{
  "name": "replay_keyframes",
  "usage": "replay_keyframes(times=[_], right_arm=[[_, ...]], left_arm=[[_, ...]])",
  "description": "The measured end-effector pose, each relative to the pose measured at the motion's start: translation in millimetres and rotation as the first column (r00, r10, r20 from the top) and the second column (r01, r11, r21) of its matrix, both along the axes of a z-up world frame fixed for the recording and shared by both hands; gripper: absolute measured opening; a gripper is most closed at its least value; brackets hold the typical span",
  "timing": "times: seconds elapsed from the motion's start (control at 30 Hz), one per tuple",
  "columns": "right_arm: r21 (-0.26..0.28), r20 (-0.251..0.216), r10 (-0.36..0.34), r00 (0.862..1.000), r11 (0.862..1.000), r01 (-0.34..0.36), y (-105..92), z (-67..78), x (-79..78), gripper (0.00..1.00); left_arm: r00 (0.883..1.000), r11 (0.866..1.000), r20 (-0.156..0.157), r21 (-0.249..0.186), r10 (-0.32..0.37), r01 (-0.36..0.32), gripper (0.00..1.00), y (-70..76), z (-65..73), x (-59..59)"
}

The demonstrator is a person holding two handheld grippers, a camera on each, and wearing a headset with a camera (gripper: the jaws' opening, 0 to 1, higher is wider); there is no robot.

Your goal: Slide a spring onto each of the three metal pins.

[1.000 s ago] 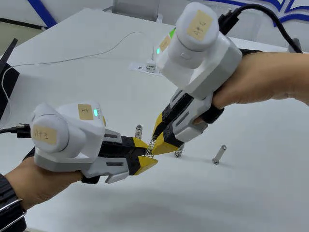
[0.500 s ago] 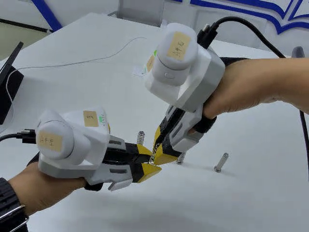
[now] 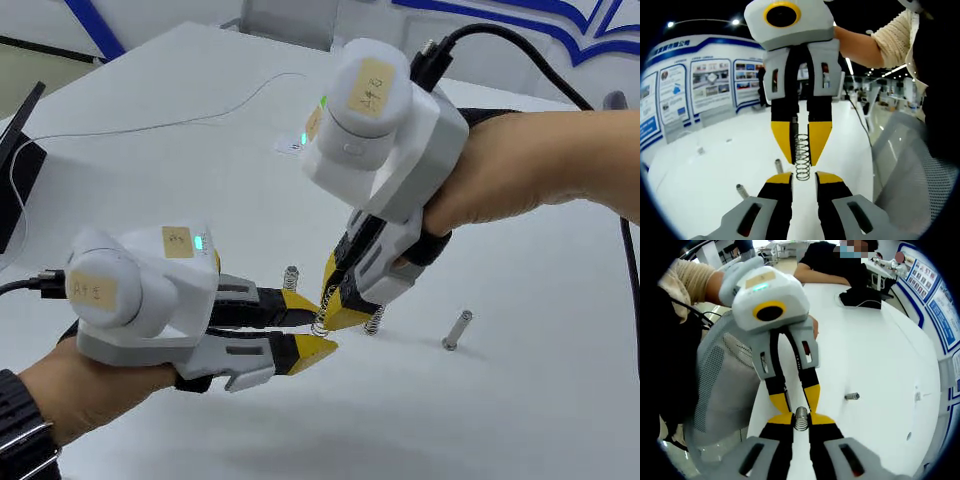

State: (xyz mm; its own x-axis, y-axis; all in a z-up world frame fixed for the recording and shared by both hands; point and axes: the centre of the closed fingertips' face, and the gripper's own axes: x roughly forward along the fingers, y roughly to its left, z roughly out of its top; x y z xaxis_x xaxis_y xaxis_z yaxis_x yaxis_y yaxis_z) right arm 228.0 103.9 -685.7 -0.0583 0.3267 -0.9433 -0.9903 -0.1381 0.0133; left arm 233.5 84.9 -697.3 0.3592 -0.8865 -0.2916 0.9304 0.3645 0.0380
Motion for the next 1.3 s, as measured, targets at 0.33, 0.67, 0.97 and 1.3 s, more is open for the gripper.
replay_keyframes(times=[0.33, 0.67, 0.97, 1.3], right_arm=[[-0.007, 0.008, -0.029, 1.0, 1.0, 0.029, -10.3, 1.5, 3.4, 0.12], [-0.015, 0.023, -0.074, 0.997, 0.997, 0.074, -31.8, 3.4, 14.0, 0.12], [-0.037, 0.038, -0.126, 0.991, 0.991, 0.127, -58.2, 0.6, 21.1, 0.12], [-0.079, 0.072, -0.206, 0.976, 0.974, 0.212, -100.8, -1.4, 43.1, 0.12]], left_arm=[[0.998, 0.997, -0.032, -0.051, 0.059, -0.061, 0.32, 12.9, -0.8, 3.9], [0.99, 0.987, -0.05, -0.079, 0.134, -0.138, 0.44, 29.3, -2.0, 10.6], [0.983, 0.98, -0.057, -0.088, 0.174, -0.178, 0.51, 36.1, -3.4, 14.2], [0.979, 0.976, -0.066, -0.085, 0.193, -0.199, 0.56, 39.4, -7.1, 15.0]])
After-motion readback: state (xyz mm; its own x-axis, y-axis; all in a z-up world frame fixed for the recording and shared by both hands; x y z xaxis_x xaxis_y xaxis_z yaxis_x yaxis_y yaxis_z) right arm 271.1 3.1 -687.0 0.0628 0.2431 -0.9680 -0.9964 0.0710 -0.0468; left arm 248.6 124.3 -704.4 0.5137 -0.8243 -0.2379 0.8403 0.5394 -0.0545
